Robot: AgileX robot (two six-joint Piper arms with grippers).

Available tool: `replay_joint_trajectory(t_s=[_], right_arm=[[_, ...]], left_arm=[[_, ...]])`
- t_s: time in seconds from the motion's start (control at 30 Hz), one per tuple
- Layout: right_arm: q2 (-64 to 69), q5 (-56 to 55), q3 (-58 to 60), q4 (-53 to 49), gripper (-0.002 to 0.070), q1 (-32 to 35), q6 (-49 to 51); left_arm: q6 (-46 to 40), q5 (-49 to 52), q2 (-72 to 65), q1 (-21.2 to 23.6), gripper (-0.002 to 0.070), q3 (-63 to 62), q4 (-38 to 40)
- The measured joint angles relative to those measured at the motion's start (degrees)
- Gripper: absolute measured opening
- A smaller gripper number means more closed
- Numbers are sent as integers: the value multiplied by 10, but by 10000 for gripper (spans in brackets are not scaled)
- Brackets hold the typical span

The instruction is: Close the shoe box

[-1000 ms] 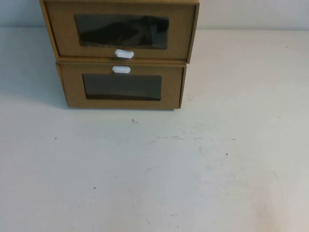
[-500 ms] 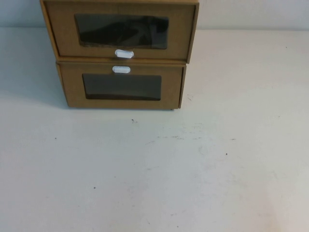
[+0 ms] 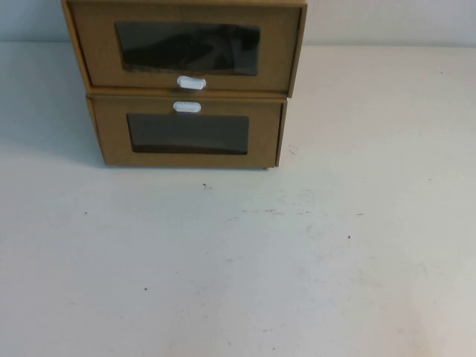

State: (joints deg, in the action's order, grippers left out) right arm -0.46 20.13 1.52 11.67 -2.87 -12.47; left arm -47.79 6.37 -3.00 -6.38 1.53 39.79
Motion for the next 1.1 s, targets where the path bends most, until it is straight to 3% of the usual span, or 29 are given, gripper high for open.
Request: replay_joint_trajectory(t_s=[0.47, 0.53, 0.7, 0.77, 0.9, 1.1], right_arm=[[0, 0, 0, 0, -12, 0, -3], [0, 0, 0, 0, -12, 0, -4], [0, 0, 0, 0, -12, 0, -4], [0, 0, 0, 0, -12, 0, -4], [-1, 0, 0, 0, -12, 0, -4], [-1, 0, 0, 0, -12, 0, -4]], left_arm=[[2, -1, 4, 0, -5, 0, -10], [54, 3, 12, 0, -5, 0, -38], [342, 51, 35, 0, -5, 0, -256], [394, 79, 35, 0, -5, 0, -303], [429, 128, 36, 0, -5, 0, -360], [433, 144, 36, 0, -5, 0, -380]])
